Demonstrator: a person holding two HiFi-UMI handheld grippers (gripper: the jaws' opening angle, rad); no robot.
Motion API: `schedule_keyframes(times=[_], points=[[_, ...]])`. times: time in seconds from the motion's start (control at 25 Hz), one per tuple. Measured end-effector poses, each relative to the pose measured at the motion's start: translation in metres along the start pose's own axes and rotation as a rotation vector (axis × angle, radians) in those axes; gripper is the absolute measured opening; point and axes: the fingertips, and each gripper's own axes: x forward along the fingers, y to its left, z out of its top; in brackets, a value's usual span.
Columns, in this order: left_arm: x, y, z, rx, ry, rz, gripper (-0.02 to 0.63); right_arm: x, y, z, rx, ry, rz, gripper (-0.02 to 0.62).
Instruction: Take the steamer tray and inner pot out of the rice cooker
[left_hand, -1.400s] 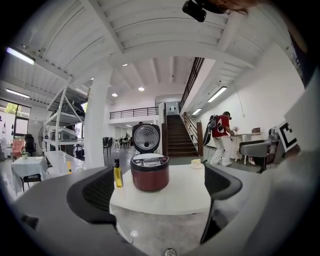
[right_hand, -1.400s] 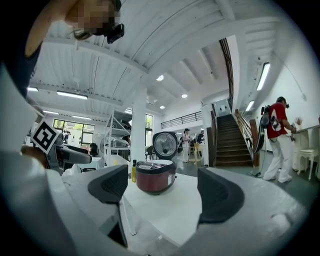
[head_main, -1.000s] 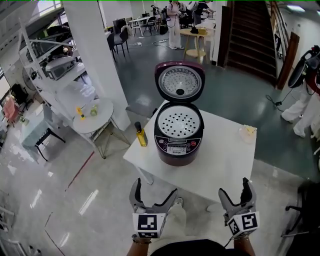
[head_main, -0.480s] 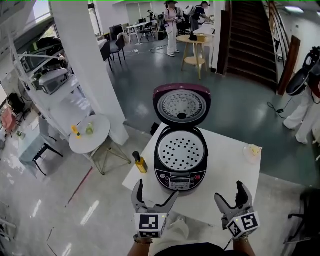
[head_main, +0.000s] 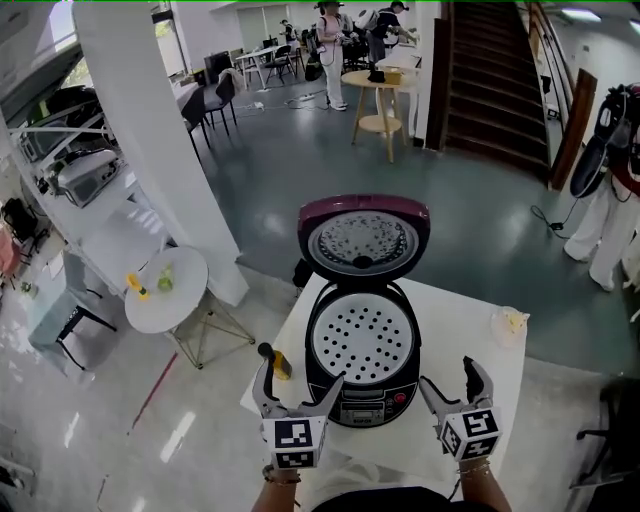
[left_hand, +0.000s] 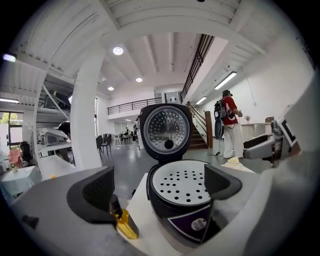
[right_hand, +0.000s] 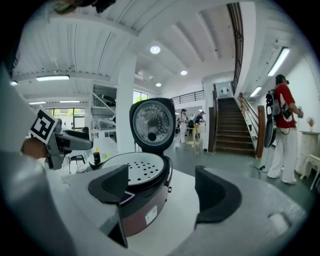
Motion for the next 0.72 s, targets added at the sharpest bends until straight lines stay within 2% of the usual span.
schedule_keyframes(times=[0.08,0.2,0.32,0.52,0.6,0.72], points=[[0.021,0.007,-0.003,0.031,0.055,-0.055,0.554,0.027,0.0,0.009,-0.008,0.019,0.015,0.414],[0.055,0.005,-0.008,0.015,0.158,-0.168,0.551,0.063,-0.002,0.028,-0.042,0.011,0.007,0.414],[0.085,0.013,-0.02,0.053,0.236,-0.188,0.551,0.096,-0.003,0.032,-0.084,0.039,-0.013,0.41],[0.116,0.02,-0.051,0.131,0.459,-0.23,0.538,0.145,0.006,0.004,-0.207,0.281,0.036,0.41],[0.126,0.027,-0.057,0.139,0.501,-0.236,0.52,0.162,0.011,-0.01,-0.235,0.392,0.073,0.41],[0.141,0.028,-0.064,0.143,0.539,-0.267,0.511,0.181,0.015,-0.023,-0.249,0.49,0.112,0.41]])
